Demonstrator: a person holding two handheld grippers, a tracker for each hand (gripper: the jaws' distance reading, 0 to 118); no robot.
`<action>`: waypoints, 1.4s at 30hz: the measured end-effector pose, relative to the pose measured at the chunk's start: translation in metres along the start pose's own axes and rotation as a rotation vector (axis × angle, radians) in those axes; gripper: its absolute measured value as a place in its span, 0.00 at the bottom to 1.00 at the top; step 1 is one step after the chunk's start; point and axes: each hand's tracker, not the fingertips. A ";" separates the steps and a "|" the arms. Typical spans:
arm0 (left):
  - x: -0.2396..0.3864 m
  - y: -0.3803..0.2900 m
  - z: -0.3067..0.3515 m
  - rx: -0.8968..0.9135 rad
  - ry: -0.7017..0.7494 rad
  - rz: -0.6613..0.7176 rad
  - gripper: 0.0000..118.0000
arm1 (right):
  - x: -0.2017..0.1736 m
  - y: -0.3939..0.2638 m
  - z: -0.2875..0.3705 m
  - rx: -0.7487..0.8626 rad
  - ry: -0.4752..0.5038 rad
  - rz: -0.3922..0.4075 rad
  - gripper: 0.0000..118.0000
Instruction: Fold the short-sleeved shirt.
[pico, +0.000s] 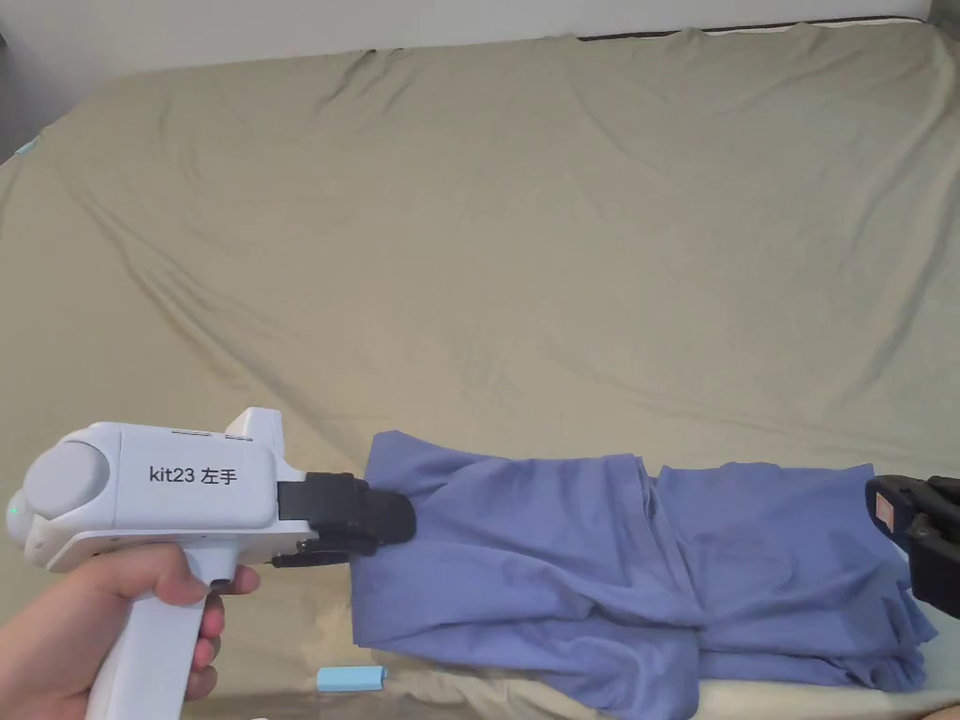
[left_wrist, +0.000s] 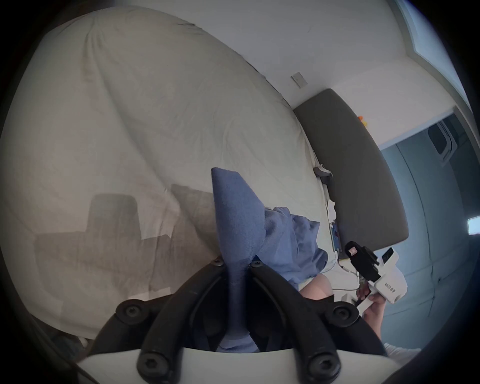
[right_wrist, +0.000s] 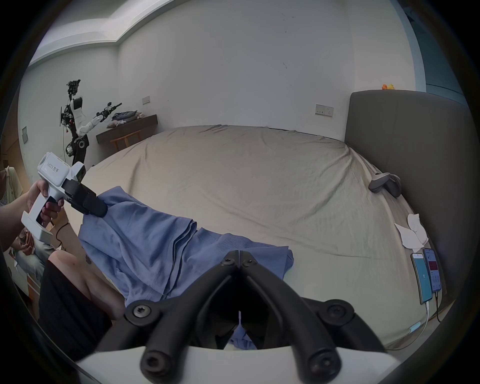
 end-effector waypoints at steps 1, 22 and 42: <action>0.000 0.001 0.002 0.000 0.012 -0.019 0.07 | -0.001 0.000 0.000 0.000 0.002 0.002 0.00; 0.089 0.064 0.059 -0.079 0.270 -0.082 0.07 | -0.006 0.004 0.001 0.004 0.040 0.016 0.00; 0.206 0.030 -0.136 -0.258 0.166 -0.179 0.60 | 0.042 -0.012 0.039 0.049 0.014 -0.049 0.00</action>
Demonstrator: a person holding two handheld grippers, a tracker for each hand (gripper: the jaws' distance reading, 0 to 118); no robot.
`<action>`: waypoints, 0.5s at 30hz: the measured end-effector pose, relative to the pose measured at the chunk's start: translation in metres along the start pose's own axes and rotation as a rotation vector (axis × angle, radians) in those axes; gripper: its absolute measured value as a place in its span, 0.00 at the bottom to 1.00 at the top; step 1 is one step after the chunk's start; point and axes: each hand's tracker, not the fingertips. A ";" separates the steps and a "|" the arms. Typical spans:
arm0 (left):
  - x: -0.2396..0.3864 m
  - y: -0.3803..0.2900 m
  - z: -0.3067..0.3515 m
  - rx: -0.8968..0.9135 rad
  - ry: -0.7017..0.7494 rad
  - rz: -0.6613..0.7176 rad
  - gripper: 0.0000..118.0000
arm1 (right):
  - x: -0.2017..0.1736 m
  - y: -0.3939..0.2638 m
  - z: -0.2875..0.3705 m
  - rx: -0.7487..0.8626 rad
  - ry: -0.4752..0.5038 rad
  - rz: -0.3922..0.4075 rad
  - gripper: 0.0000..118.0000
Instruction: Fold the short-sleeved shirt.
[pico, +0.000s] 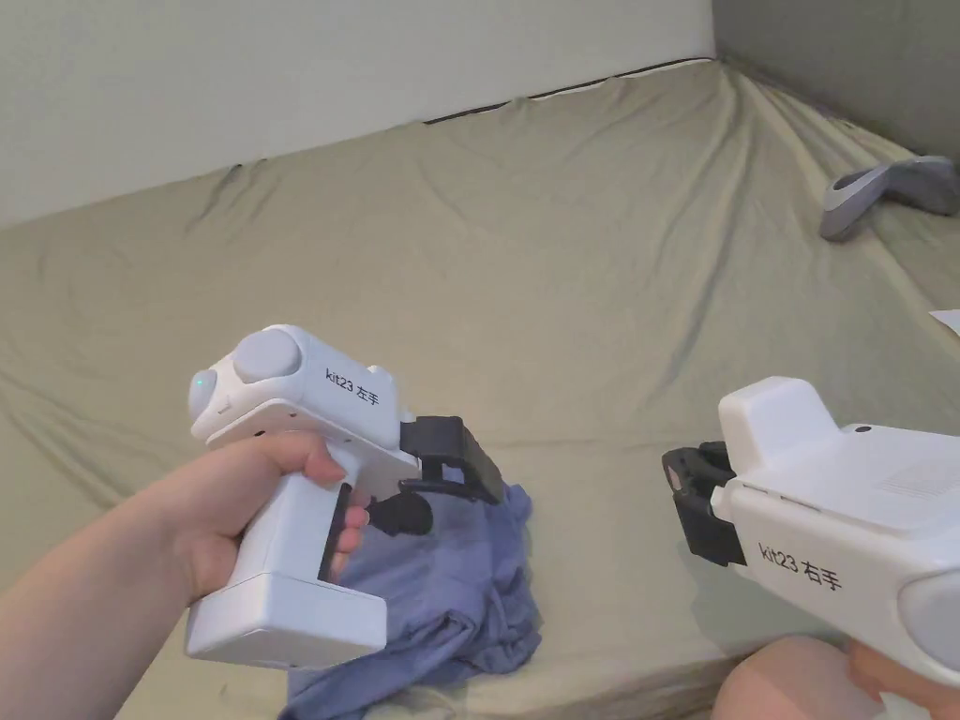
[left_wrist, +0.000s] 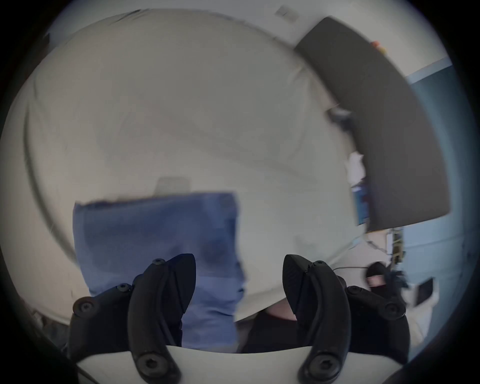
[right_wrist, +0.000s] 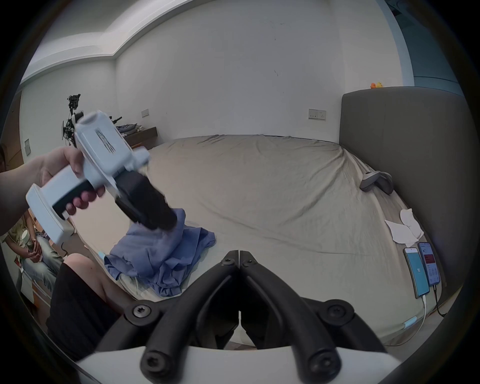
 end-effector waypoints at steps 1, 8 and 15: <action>0.001 -0.002 0.016 0.071 -0.015 -0.013 0.59 | 0.001 0.000 -0.001 0.001 0.000 -0.004 0.00; -0.012 -0.049 0.027 0.167 0.417 -0.181 0.00 | -0.009 0.001 -0.006 0.000 0.026 0.001 0.00; -0.009 -0.072 -0.079 0.030 0.321 -0.167 0.00 | -0.019 -0.004 -0.011 -0.028 0.016 0.044 0.00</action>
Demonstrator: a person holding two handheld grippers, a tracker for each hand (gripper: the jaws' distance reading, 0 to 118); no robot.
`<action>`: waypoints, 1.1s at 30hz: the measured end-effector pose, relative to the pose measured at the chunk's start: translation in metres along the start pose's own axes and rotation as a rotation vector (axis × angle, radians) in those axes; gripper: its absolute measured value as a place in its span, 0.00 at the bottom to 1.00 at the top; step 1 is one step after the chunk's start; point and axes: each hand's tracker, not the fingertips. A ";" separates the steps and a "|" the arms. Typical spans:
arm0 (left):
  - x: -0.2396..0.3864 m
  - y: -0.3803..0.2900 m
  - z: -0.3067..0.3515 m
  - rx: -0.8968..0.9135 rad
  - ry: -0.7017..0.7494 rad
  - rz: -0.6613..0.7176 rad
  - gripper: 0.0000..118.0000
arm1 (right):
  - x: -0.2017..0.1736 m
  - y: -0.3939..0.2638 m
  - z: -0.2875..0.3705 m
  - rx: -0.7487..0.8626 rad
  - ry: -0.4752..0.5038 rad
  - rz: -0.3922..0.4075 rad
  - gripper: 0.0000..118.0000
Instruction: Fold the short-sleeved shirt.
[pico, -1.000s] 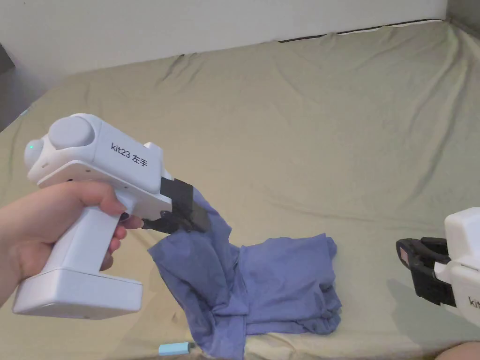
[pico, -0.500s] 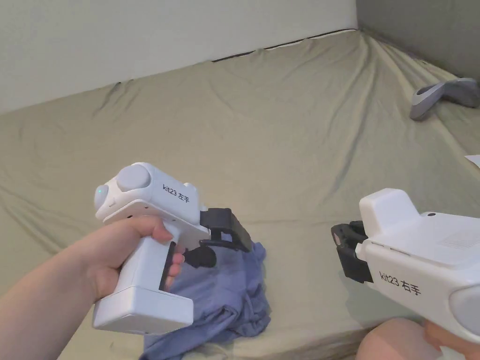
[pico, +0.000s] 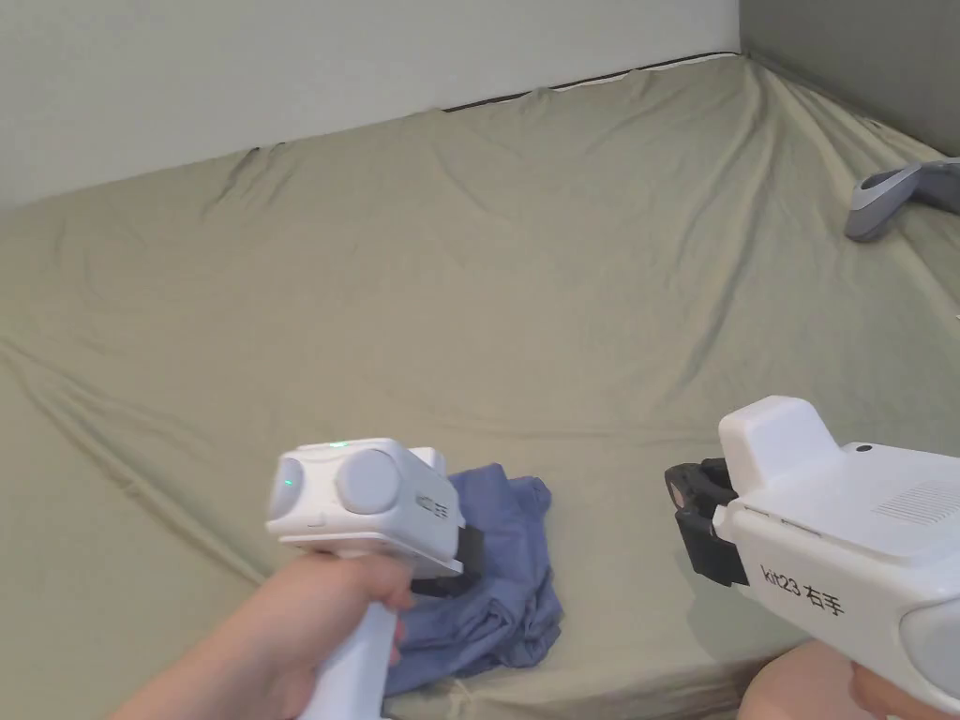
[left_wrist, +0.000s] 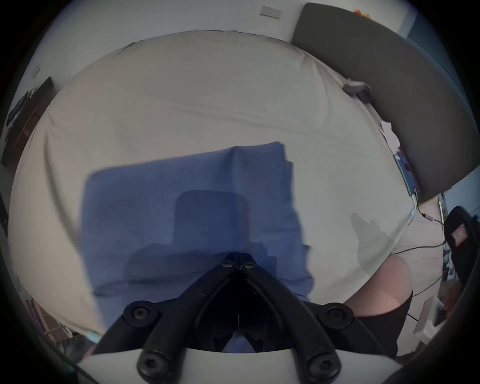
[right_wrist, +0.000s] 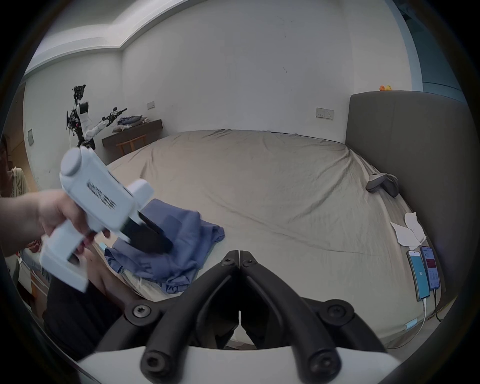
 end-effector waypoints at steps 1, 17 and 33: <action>0.006 -0.001 -0.006 -0.010 -0.062 0.001 0.00 | -0.001 0.000 -0.001 -0.001 0.001 0.004 0.00; -0.048 -0.020 0.103 0.368 -0.157 -0.061 0.00 | -0.050 0.024 -0.064 -0.113 0.105 -0.008 0.00; -0.208 -0.082 0.053 0.247 -0.186 0.226 0.00 | -0.048 0.010 -0.219 -0.517 0.298 -0.297 0.00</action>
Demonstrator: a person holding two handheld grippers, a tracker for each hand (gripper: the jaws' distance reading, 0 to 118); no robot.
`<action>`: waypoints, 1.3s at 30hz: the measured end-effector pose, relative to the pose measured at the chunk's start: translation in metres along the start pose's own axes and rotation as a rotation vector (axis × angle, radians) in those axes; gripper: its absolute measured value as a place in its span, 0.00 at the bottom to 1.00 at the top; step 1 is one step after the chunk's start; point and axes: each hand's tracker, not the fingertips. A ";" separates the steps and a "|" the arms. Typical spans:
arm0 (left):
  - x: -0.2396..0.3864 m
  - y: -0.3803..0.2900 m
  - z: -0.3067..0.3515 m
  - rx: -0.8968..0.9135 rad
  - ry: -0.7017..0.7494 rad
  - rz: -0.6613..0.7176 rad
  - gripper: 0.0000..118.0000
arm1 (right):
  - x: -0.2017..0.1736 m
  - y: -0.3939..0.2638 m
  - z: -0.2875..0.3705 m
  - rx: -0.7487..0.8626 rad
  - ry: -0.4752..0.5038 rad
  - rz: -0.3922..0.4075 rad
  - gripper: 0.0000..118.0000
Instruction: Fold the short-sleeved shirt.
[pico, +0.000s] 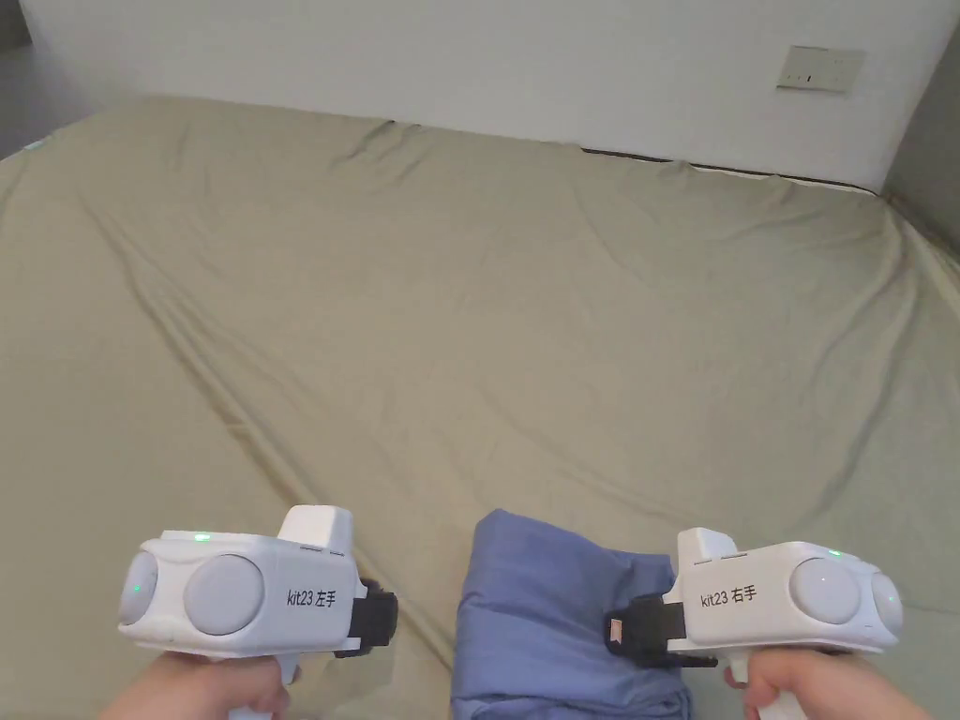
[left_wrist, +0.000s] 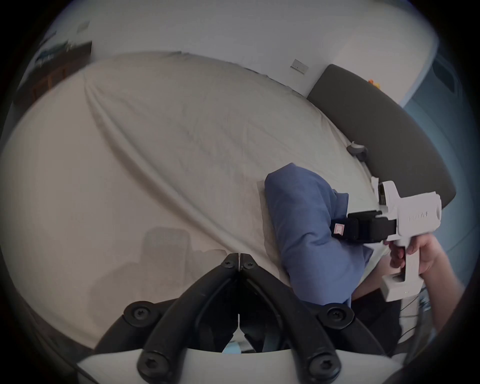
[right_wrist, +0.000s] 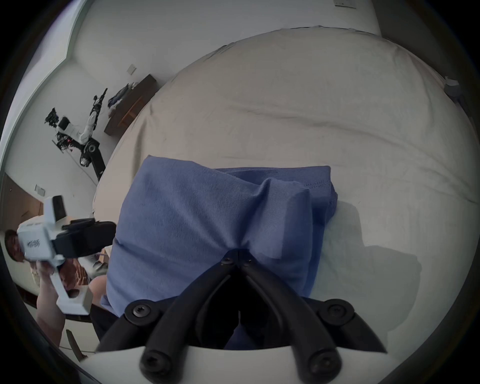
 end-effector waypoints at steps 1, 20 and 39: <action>-0.006 0.002 -0.005 -0.005 -0.023 0.039 0.00 | 0.001 -0.001 0.002 -0.001 0.002 0.005 0.00; -0.004 0.029 -0.113 -0.126 -0.675 0.198 0.38 | 0.014 -0.009 0.003 0.024 0.082 -0.037 0.00; -0.107 0.099 0.049 -0.268 0.161 -0.180 0.22 | -0.041 -0.010 0.086 0.173 0.191 0.172 0.00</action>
